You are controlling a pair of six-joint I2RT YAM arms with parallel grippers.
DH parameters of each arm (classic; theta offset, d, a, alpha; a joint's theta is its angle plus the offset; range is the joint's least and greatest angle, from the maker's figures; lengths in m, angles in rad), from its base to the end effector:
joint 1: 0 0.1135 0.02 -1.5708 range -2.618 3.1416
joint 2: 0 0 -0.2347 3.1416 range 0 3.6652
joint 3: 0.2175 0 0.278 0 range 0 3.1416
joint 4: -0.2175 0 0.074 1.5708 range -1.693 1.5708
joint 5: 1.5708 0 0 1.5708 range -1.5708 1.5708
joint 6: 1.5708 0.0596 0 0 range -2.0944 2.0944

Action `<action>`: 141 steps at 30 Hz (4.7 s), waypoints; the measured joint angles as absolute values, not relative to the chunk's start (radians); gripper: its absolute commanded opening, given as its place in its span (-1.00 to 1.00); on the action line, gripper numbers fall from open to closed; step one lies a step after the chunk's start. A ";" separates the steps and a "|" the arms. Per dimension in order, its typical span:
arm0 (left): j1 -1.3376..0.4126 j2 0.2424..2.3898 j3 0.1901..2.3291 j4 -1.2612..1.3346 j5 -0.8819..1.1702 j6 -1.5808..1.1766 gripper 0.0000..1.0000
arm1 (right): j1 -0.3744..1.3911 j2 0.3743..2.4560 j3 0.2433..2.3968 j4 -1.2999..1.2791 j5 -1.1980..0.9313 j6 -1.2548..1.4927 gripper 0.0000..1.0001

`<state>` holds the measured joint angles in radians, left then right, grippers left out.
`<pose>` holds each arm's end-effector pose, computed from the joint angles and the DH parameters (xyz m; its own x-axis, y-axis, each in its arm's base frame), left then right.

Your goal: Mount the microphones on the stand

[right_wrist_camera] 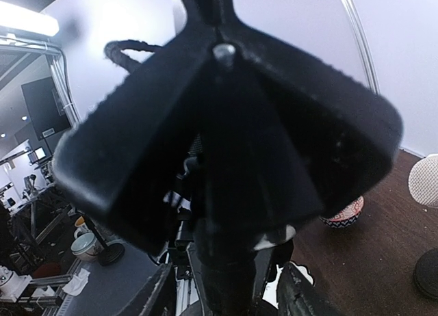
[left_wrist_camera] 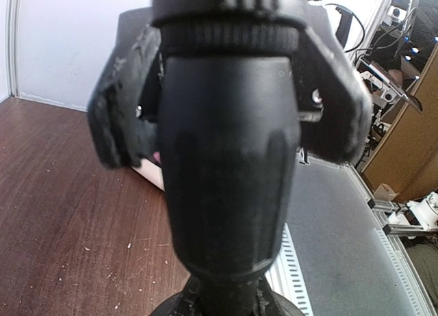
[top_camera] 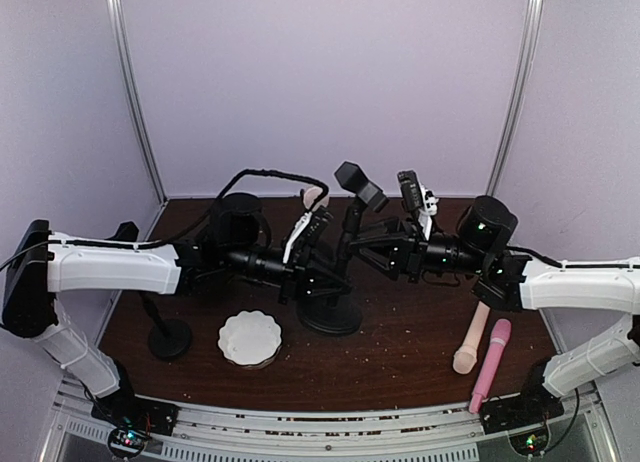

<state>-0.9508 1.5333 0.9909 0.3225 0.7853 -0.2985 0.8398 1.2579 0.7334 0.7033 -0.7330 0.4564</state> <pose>0.1911 -0.3403 0.2340 -0.4083 0.2140 -0.8874 0.8960 -0.0918 -0.4344 0.1901 0.2717 0.2738 -0.3310 0.1215 -0.9358 -0.9436 -0.0530 0.3269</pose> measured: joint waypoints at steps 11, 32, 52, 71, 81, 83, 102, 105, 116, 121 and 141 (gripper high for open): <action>-0.957 1.548 1.008 0.305 0.786 -0.298 -1.00 | 0.853 1.262 0.748 0.651 -0.722 0.426 -0.80; -1.023 1.496 0.990 0.240 0.392 -0.217 -0.30 | 0.902 1.164 0.733 0.463 -0.436 0.297 -1.00; -1.014 1.269 0.855 0.207 0.185 -0.236 0.45 | 0.859 1.410 0.664 0.500 -0.374 -0.015 -1.00; -1.014 1.249 0.826 0.177 0.187 -0.207 0.44 | 0.850 1.572 0.653 0.644 -0.368 -0.106 -0.20; -1.014 1.250 0.824 0.180 0.205 -0.194 0.43 | 0.850 1.529 0.599 0.645 -0.354 -0.082 0.25; -1.014 1.250 0.824 0.179 0.205 -0.188 0.43 | 0.850 1.496 0.583 0.621 -0.337 -0.072 0.32; -1.010 1.344 1.147 -0.028 0.013 -0.073 0.43 | 0.851 0.768 0.397 0.046 -0.033 0.226 0.24; -0.999 1.333 1.134 -0.018 0.012 -0.060 0.43 | 0.854 0.627 0.434 -0.195 0.063 0.382 0.15; -0.968 1.315 1.050 -0.010 0.110 -0.058 0.43 | 0.891 0.587 0.593 -0.826 0.181 0.827 0.29; -0.968 1.273 1.040 -0.025 0.100 -0.039 0.44 | 0.892 0.703 0.592 -0.925 0.157 0.907 0.37; -0.968 1.242 1.039 -0.030 0.105 -0.027 0.44 | 0.862 1.042 0.517 -0.822 0.080 0.903 0.36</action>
